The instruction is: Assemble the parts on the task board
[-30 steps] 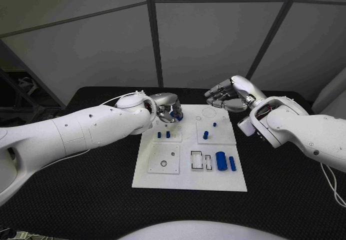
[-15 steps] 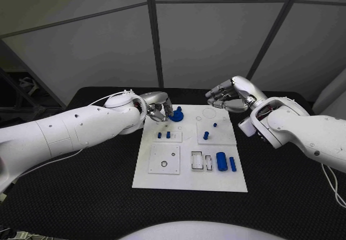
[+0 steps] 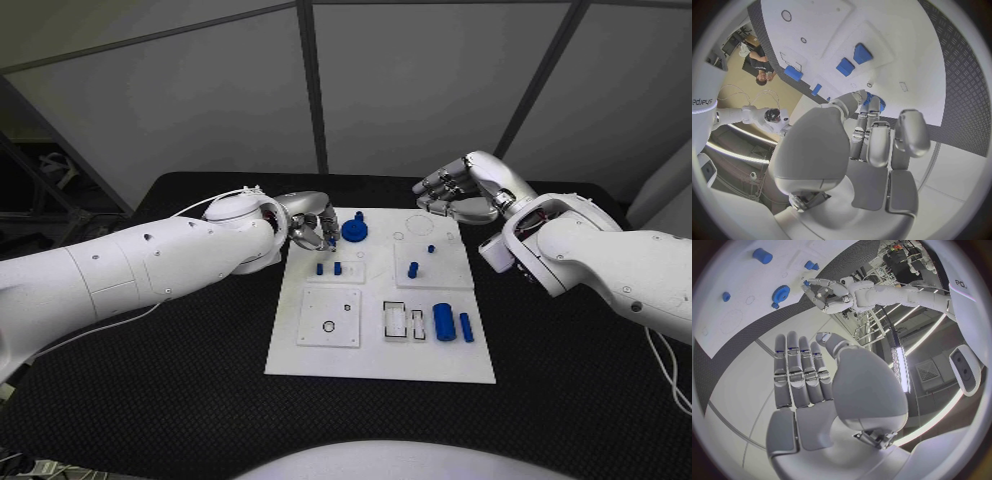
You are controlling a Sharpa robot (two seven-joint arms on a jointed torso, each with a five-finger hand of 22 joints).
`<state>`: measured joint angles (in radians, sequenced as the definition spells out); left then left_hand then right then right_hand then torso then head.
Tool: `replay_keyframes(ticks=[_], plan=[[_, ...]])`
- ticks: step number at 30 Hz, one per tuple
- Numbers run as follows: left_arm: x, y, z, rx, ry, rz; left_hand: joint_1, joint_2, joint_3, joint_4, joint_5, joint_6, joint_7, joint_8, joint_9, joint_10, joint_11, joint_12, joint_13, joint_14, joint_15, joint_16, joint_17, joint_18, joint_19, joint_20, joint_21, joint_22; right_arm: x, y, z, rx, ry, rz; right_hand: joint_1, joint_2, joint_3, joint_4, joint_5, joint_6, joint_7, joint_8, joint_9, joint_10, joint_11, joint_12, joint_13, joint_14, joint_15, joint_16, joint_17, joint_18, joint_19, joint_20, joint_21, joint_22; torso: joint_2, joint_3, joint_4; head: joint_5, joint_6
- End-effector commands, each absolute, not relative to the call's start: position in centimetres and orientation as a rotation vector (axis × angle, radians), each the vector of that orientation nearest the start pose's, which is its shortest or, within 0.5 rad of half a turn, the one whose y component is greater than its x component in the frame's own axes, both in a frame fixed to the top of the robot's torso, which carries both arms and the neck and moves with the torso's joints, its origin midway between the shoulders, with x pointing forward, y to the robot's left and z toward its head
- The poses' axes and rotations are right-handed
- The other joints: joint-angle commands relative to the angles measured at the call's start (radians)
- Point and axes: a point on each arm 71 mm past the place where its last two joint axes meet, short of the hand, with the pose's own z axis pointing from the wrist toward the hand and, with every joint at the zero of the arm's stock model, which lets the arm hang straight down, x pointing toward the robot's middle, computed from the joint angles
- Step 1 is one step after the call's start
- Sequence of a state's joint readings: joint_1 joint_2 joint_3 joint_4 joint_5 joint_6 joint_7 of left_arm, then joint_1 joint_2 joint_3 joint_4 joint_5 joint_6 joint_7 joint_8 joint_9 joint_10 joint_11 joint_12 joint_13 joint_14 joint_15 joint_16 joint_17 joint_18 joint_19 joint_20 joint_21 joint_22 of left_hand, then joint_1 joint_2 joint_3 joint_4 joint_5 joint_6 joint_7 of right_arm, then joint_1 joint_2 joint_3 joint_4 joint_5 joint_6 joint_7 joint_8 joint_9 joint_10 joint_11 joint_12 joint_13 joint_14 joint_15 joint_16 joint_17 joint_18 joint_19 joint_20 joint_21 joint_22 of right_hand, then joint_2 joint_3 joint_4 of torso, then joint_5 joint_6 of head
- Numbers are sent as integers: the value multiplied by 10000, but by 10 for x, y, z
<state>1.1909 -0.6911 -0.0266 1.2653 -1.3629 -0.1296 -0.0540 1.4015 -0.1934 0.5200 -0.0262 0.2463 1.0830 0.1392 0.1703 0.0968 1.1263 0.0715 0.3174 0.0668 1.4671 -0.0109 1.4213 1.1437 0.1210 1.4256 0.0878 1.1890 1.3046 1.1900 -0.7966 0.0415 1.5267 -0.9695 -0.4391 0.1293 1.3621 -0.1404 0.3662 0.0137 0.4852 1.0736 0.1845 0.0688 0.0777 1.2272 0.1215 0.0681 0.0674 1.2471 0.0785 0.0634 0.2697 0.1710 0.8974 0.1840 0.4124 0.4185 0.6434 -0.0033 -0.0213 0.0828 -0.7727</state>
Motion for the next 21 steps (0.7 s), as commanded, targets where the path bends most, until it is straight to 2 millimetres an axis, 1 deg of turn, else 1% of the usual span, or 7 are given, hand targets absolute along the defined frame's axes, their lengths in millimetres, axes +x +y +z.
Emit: replay_keyframes(ticks=[1,7,9,13,16,21], plan=[[527,196,-215,1062,18823,-6241,-117,19,18,16,-53,66,2,-49,-13,58,8,-58,12,174,43,55,-12,-334,34,29,54,11,492,-177,-146,2229,14966,10948,51,39,-9,-29,-1,54,21,11,9,-78,0,-18,-15,-71,-6,8,-9,77,62,4,-10,9,4,5,-1,-4,-10],[526,195,-219,1057,18917,-6247,-122,17,18,16,-54,72,3,-50,-13,66,8,-63,13,174,41,55,-13,-333,32,29,49,8,492,-176,-146,2230,14968,10951,51,39,-9,-29,-1,54,21,11,9,-78,0,-18,-15,-71,-6,8,-9,77,62,4,-10,9,3,-2,1,-21,-19],[526,194,-219,1049,18948,-6229,-122,17,18,16,-54,72,3,-50,-13,66,8,-63,13,174,41,55,-13,-333,32,29,49,8,492,-176,-146,2230,14971,10954,51,39,-9,-29,-1,54,21,11,9,-78,0,-18,-15,-71,-6,8,-9,77,62,4,-10,9,2,2,-5,-18,-25],[528,194,-221,1013,18991,-6161,-130,13,16,16,-55,77,5,-52,-14,74,8,-69,15,173,40,55,-17,-333,33,28,53,12,492,-176,-146,2228,14975,10958,51,39,-9,-29,-1,54,21,11,9,-78,0,-18,-15,-71,-6,8,-9,77,62,4,-10,9,3,-1,-14,-13,-20],[528,193,-221,1016,19009,-6155,-130,13,16,16,-55,77,5,-52,-14,74,8,-69,15,173,40,55,-17,-333,33,28,53,12,492,-176,-146,2229,14976,10955,51,39,-9,-29,-1,54,21,11,9,-78,0,-18,-15,-71,-6,8,-9,77,62,4,-10,9,0,-4,-6,-18,-31],[529,191,-222,1035,19046,-6164,-136,7,14,14,-56,79,4,-56,-16,80,7,-77,16,172,39,54,-21,-331,29,28,43,6,492,-176,-146,2224,14979,10963,52,45,-9,-32,3,56,19,10,9,-77,-1,-18,-15,-69,-7,8,-15,77,61,3,-10,12,3,3,3,-27,-35]])
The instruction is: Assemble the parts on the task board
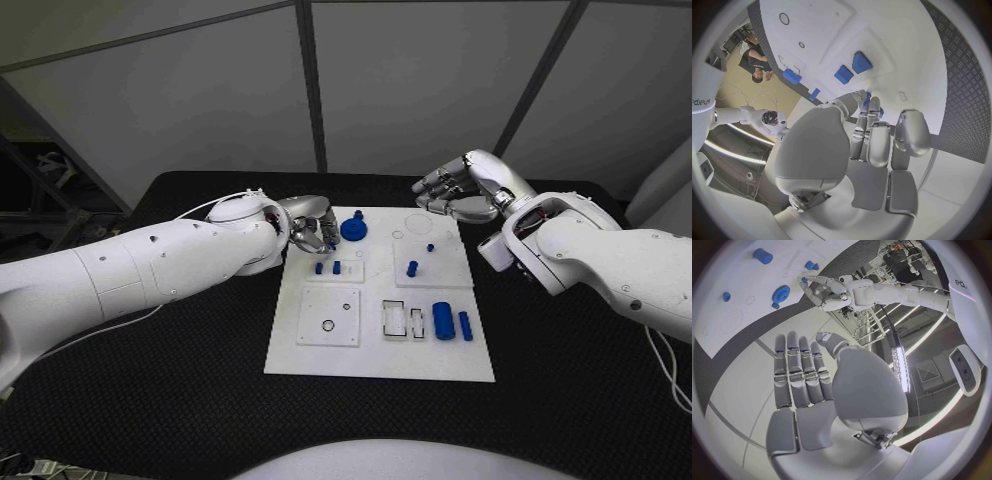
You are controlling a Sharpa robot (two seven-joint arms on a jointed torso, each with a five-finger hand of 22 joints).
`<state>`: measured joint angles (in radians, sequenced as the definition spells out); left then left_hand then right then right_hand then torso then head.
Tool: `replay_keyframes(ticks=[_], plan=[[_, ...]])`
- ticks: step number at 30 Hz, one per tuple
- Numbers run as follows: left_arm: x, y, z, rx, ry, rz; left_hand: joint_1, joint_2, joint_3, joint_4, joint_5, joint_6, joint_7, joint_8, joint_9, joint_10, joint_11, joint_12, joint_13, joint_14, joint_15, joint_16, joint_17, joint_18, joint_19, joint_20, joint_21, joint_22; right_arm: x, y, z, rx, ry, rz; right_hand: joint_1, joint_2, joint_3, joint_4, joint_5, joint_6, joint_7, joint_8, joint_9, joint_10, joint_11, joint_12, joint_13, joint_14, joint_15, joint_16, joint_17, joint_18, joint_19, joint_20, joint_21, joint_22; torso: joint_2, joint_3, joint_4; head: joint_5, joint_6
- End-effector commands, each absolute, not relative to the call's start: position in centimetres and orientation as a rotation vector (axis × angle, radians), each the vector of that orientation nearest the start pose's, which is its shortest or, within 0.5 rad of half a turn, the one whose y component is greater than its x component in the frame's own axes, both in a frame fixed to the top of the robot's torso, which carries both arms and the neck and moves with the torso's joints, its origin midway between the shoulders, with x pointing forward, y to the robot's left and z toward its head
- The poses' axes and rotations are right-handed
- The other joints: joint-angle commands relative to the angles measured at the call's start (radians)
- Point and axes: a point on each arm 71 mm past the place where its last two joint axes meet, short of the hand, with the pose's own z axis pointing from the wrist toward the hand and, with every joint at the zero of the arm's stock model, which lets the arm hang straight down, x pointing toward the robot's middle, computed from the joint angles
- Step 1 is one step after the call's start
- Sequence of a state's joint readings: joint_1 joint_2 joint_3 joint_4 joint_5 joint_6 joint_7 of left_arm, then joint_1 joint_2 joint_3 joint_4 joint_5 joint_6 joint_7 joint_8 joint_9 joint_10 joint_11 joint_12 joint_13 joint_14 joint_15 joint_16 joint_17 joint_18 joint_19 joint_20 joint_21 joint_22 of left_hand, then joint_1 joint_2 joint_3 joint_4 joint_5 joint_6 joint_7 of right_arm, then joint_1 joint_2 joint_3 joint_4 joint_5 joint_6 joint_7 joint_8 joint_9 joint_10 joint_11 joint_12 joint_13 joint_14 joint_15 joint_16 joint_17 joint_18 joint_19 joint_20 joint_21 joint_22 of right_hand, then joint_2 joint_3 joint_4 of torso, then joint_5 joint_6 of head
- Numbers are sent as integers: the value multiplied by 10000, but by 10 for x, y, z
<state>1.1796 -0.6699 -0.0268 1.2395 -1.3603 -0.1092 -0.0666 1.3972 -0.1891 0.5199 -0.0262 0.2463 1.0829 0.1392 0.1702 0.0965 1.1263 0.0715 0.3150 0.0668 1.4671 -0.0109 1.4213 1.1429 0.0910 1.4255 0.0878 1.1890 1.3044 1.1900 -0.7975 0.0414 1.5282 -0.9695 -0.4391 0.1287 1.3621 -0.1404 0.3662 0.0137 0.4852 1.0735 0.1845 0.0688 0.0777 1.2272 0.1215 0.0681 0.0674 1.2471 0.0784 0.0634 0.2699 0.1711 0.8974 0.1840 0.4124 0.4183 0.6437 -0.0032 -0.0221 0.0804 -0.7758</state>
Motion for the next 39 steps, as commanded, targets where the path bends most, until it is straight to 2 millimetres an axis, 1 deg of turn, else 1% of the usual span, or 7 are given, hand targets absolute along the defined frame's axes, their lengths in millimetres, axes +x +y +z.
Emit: replay_keyframes(ticks=[1,10,13,17,21,30,39], plan=[[529,191,-222,1036,19055,-6160,-93,-36,14,14,-56,80,5,-56,-13,81,6,-53,16,172,40,54,-13,-30,30,28,43,8,492,-176,-146,2223,14980,10965,52,45,-9,-32,3,56,19,10,9,-77,-2,-18,-15,-69,-7,8,-16,77,61,3,-10,14,-3,-1,8,-3,-4],[530,190,-224,1077,19297,-6060,-97,-38,13,12,-60,84,2,-60,-14,89,5,-60,17,171,39,53,-18,-28,25,28,33,2,491,-176,-146,2215,14991,10976,47,47,-12,-29,4,57,20,10,9,-77,-1,-18,-15,-68,-7,8,-19,76,61,3,-10,15,-3,3,-1,2,-16],[530,189,-225,1094,19354,-6047,-106,-48,7,10,-70,85,-3,-65,-16,96,4,-69,18,169,39,52,-24,-27,23,27,29,1,491,-176,-146,2215,14993,10976,47,47,-12,-29,4,57,20,10,9,-77,-1,-18,-15,-68,-7,8,-19,76,61,3,-10,15,-4,0,6,-27,-26],[529,190,-225,1097,19394,-6027,-121,-67,-3,4,-82,82,-16,-78,-21,101,0,-92,19,168,37,52,-27,-25,19,27,23,0,491,-177,-146,2220,14992,10967,47,47,-12,-29,4,57,20,10,9,-77,-1,-18,-15,-68,-7,8,-19,76,61,3,-10,15,-9,1,14,-19,-39],[529,190,-225,1096,19418,-6010,-188,-128,-30,-6,-95,-16,-26,-182,-63,69,6,-212,13,165,40,54,-36,-26,12,26,19,11,491,-177,-146,2226,14988,10959,47,47,-12,-29,4,57,20,10,9,-77,-1,-18,-15,-68,-7,8,-19,76,61,3,-10,15,-9,-1,18,-17,-47],[530,190,-225,1086,19360,-6027,-366,-274,-78,0,-87,-940,-31,-805,-316,-69,23,-613,9,143,58,51,-106,-18,-12,44,-43,14,492,-177,-146,2228,14988,10931,37,43,-20,-28,6,53,21,7,8,-82,1,-20,-16,-70,-5,7,-25,75,58,4,-11,16,-6,0,-1,-5,-25],[530,195,-225,986,19353,-5892,-431,-333,-222,20,-85,-1391,-61,-1059,-332,-77,41,-789,20,131,71,53,-142,-12,-23,57,-90,10,493,-180,-149,1857,15280,10410,48,-1,-37,-61,12,28,28,-9,2,-114,9,-33,-21,-86,-1,1,-45,70,35,4,-22,19,-11,-1,17,-33,-21]])
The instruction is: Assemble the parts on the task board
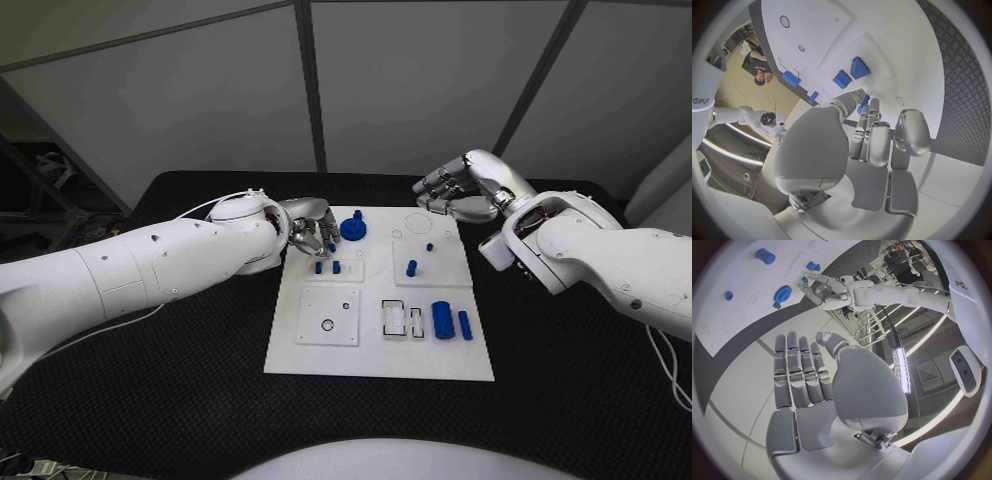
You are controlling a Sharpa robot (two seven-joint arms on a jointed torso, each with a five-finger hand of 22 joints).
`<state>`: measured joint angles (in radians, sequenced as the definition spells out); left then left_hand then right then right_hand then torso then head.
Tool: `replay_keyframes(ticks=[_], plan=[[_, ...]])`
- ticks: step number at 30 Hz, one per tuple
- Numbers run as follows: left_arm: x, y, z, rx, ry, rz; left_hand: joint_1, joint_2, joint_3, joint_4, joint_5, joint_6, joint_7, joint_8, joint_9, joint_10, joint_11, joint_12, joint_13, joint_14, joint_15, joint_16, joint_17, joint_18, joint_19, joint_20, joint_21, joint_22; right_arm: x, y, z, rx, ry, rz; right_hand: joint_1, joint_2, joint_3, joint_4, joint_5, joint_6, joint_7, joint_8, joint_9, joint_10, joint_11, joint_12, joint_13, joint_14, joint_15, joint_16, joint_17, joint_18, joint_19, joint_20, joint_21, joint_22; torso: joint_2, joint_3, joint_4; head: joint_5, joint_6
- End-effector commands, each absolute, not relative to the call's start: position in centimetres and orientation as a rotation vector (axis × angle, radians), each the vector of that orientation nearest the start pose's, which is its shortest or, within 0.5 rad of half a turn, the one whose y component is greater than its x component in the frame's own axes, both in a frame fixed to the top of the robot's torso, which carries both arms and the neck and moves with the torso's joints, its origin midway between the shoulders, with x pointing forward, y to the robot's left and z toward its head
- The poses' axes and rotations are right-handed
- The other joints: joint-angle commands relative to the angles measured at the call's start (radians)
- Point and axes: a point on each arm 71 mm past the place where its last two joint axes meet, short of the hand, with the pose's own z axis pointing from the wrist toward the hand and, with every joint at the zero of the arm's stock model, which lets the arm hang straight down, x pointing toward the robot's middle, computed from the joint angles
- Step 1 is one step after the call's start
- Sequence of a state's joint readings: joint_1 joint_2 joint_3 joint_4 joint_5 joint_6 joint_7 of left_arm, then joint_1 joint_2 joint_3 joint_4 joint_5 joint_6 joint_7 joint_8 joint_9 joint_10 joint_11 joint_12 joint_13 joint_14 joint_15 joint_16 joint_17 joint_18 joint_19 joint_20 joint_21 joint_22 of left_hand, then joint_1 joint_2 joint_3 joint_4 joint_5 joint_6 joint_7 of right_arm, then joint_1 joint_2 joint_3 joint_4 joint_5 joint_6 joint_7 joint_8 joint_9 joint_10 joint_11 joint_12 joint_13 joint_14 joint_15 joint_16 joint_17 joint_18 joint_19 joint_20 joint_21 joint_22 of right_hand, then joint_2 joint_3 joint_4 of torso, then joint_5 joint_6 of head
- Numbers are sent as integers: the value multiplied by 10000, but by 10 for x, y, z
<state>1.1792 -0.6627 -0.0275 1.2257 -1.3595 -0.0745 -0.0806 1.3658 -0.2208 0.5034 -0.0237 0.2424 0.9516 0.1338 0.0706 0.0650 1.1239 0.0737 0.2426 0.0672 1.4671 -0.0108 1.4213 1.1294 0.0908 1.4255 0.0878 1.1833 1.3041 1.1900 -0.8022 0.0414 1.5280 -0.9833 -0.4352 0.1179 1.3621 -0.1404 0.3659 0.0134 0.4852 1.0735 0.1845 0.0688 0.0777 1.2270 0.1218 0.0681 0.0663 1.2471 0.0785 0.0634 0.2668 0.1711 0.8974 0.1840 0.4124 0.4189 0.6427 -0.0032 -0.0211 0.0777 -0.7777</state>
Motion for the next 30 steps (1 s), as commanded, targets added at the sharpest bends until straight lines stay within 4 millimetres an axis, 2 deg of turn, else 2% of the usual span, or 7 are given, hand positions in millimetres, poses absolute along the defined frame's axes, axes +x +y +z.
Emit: replay_keyframes(ticks=[1,6,10,14,22,25,30], plan=[[530,196,-225,970,19349,-5874,-116,-16,-66,-6,-45,-100,-12,-69,-17,-53,19,-74,17,130,72,53,-10,-10,-23,57,-34,14,493,-180,-149,1780,15350,10301,49,-10,-38,-65,11,22,31,-13,1,-121,11,-37,-12,-87,0,1,-19,69,32,5,-23,13,-4,-3,12,-9,7],[530,201,-224,882,19278,-5792,-109,-15,-93,-6,-42,-169,-25,-84,-18,-58,22,-100,18,129,73,54,-12,-8,-27,59,-48,9,496,-184,-153,1248,15674,9587,87,-35,-86,-141,-42,19,42,-13,-1,-229,25,-45,-21,131,-53,100,-10,95,164,-33,84,86,-10,-12,7,-10,17],[529,208,-223,790,19181,-5724,-107,-14,-98,-6,-41,-185,-23,-87,-18,-60,23,-106,18,125,74,49,-31,-2,-36,59,-74,-8,499,-188,-157,633,15962,8741,288,-5,-266,-382,-148,126,-48,18,13,-193,-85,-9,-11,971,-330,552,180,117,745,-305,742,511,-14,-13,-3,-4,48],[528,220,-217,416,18779,-5931,-66,42,-92,-6,-18,74,106,63,45,-56,45,-156,26,113,87,44,-57,19,-82,68,-191,-72,502,-192,-161,-273,16199,7677,396,111,-533,-576,-316,333,-211,30,17,118,-306,21,2,2302,-734,1652,842,84,1450,-757,2173,1513,-9,-13,19,-29,83],[527,257,-195,-2821,17324,-7929,-63,79,103,-18,-4,783,236,408,129,149,135,-178,53,116,154,64,-74,141,-320,112,-817,-459,512,-193,-168,-1972,16156,5718,281,67,-272,-566,-980,446,-328,-26,-18,130,-478,-24,7,2553,-914,5046,2860,58,1874,-948,4121,3088,-9,4,9,-252,223],[522,267,-187,-4581,16384,-9464,-44,225,127,13,-134,1046,303,530,125,195,184,-138,60,-637,191,-864,-2161,446,-1036,165,-2391,-1460,514,-192,-174,-2309,16179,5309,210,5,-125,-509,-1168,448,-343,-22,-18,-11,-467,-35,6,2673,-893,6978,4459,-154,2505,-934,5355,4375,5,8,5,-323,326],[513,273,-177,-6848,15005,-11553,7,401,26,3,-161,1210,235,642,108,355,95,89,132,-1191,129,-1671,-3626,671,-1588,119,-3635,-2252,514,-190,-188,-2621,16470,4910,157,-81,26,-451,-1448,401,-357,-23,-20,-409,-403,-15,-6,2720,-845,8849,6055,-381,3138,-882,6545,5635,15,-17,0,-359,390]])
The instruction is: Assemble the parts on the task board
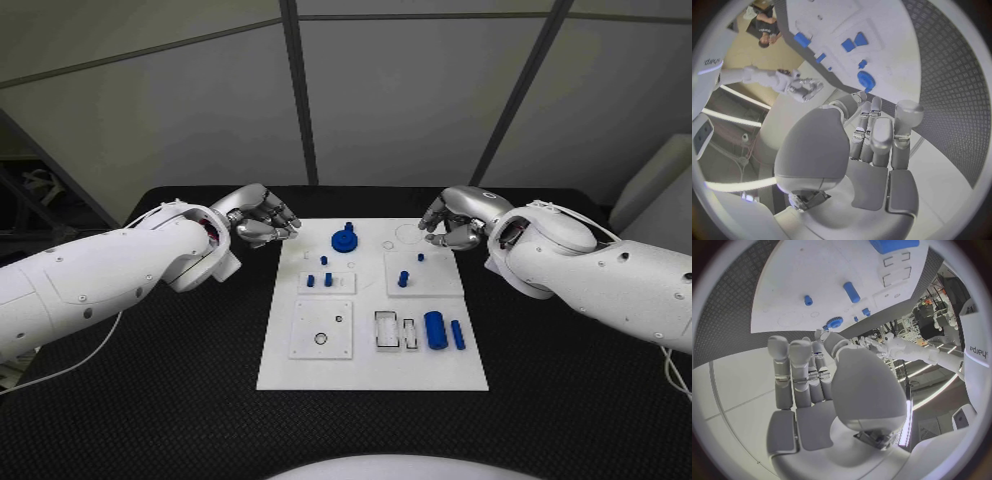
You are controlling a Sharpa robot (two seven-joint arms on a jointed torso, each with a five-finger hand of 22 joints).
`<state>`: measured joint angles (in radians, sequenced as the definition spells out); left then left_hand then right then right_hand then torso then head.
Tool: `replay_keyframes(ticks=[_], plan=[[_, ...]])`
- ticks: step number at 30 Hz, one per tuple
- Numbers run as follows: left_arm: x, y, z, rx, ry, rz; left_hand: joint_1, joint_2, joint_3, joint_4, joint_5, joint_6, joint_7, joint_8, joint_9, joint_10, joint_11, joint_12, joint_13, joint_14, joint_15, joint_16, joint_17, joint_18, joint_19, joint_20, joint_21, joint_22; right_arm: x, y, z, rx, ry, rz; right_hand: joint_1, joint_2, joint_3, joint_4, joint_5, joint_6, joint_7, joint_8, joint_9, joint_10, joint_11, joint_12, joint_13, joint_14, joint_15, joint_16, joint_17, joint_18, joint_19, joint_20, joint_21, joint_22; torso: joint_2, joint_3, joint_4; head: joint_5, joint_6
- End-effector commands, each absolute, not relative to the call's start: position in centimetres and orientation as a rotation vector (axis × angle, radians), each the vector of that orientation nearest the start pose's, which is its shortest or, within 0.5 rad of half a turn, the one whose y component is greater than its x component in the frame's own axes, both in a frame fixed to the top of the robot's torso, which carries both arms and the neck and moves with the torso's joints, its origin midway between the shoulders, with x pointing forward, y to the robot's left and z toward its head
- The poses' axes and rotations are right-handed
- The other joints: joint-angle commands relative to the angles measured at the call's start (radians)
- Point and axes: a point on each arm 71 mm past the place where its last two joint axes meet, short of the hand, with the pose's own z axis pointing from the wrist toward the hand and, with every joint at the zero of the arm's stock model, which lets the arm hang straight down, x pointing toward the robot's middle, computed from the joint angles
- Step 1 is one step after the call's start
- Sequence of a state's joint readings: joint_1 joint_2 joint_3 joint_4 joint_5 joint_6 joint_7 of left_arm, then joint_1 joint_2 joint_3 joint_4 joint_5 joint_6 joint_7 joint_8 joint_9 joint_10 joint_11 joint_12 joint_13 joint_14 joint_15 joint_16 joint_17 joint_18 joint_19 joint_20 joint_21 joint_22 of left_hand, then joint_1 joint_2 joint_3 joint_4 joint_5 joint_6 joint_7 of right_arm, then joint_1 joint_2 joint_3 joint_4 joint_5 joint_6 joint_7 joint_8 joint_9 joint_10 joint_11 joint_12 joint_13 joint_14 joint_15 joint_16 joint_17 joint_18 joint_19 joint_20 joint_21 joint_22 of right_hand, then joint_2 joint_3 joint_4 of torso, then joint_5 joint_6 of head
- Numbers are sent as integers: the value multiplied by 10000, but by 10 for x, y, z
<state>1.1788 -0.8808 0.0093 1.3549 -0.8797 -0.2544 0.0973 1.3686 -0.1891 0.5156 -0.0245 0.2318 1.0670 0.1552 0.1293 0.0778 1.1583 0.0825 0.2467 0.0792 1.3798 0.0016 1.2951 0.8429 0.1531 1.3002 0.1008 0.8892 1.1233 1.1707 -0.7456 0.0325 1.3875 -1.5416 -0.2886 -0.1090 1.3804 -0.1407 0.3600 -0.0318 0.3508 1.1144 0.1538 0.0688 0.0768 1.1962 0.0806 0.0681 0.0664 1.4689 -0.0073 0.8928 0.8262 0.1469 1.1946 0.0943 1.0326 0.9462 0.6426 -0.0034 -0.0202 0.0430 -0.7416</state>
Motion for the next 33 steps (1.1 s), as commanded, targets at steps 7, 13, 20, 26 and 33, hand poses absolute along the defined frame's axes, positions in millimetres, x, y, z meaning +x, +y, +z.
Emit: replay_keyframes(ticks=[7,13,20,26,33], plan=[[499,271,-173,-9677,13573,-14097,-8,143,-341,-25,-51,-41,52,50,-86,-191,52,177,17,-1268,41,-1658,-2877,298,-1212,21,-2438,-1541,512,-185,-204,-2876,16863,4706,-25,-142,183,36,-264,-141,-30,-34,-26,-372,75,35,-8,427,62,1592,1314,-270,482,75,1042,1106,23,-8,-15,-81,33],[491,266,-173,-10439,13260,-14864,6,171,-378,-39,-45,-47,57,56,-90,-208,54,216,22,-1368,43,-1779,-3050,299,-1252,28,-2504,-1580,510,-181,-212,-2986,17111,4704,-23,-180,234,51,-255,-360,26,-60,-59,-478,123,65,-8,397,99,2035,1675,-337,648,114,1385,1477,23,-6,-4,-92,9],[489,264,-174,-10744,13130,-15145,38,196,-391,-61,-41,-57,70,58,-93,-221,60,240,25,-1437,45,-1866,-3208,300,-1277,30,-2542,-1603,510,-174,-218,-3076,17233,4811,30,-154,336,50,-254,-411,84,-36,-52,-470,153,140,0,412,133,2570,2142,-423,872,150,1796,1929,23,2,-57,-88,-19],[488,262,-174,-10828,13107,-15233,51,208,-396,-71,-40,-61,74,59,-94,-230,63,250,26,-1460,47,-1891,-3248,300,-1288,31,-2558,-1613,510,-170,-221,-3106,17299,4839,110,-94,468,24,-287,-396,101,-23,-42,-439,163,190,-1,408,141,2845,2364,-465,979,165,2019,2170,47,-7,-36,-163,-51],[487,262,-174,-10856,13127,-15264,72,222,-396,-85,-37,-63,76,60,-95,-236,63,258,27,-1473,47,-1906,-3269,301,-1294,30,-2570,-1620,511,-167,-223,-3109,17327,4849,154,-46,581,12,-304,-382,115,-20,-36,-424,165,218,-3,390,150,2982,2454,-484,1019,173,2137,2294,40,-5,-55,-139,-94]])
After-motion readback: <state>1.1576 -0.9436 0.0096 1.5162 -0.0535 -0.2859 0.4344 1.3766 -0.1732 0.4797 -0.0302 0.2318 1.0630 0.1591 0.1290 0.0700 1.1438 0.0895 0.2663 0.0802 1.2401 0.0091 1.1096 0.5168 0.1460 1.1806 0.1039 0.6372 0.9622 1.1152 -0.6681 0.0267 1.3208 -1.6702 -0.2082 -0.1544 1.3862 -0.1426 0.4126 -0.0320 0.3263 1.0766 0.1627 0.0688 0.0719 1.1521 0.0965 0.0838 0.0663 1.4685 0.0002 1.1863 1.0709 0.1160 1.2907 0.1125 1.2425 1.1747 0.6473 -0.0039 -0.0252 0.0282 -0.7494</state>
